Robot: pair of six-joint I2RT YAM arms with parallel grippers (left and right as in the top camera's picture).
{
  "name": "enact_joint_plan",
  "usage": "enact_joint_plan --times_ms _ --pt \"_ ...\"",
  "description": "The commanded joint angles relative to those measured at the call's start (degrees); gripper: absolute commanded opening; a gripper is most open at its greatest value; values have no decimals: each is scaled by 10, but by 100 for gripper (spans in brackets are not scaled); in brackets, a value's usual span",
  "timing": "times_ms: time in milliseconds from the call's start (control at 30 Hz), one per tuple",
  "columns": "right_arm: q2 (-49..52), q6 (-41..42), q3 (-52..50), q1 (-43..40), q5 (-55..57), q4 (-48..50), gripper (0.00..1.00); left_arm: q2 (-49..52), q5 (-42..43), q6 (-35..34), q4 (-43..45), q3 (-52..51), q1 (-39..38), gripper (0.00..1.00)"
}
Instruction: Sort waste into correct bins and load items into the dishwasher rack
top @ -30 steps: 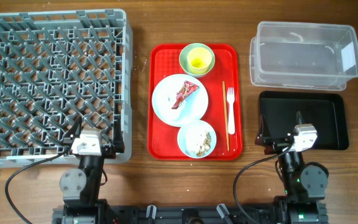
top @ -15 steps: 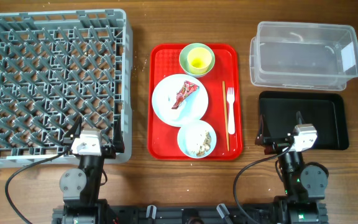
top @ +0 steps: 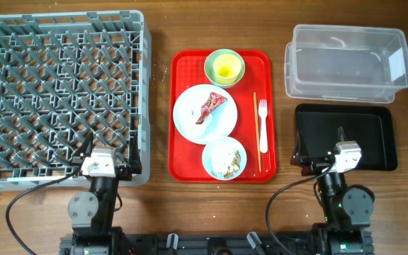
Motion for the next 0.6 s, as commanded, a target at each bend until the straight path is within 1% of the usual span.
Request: enact_joint_plan --times_ms 0,333,367,433,467,500,567 --pt "-2 9 -1 -3 3 2 100 -3 7 11 -2 -3 -3 100" --pt "-2 10 -1 -3 1 2 100 -3 7 11 -2 -3 -3 100" --pt "-2 39 -1 -3 -12 4 100 -3 7 11 -2 -3 -3 100" --pt "-2 127 -1 -3 -41 6 100 -3 7 11 -2 -3 -3 100" --pt "-2 227 -1 -3 -63 9 100 -3 7 11 -2 -3 -3 100" --pt "-2 353 -1 -3 -79 9 100 -3 7 11 -2 -3 -3 100" --pt "-2 577 -1 -3 -94 11 100 -3 7 11 -2 -3 -3 100"
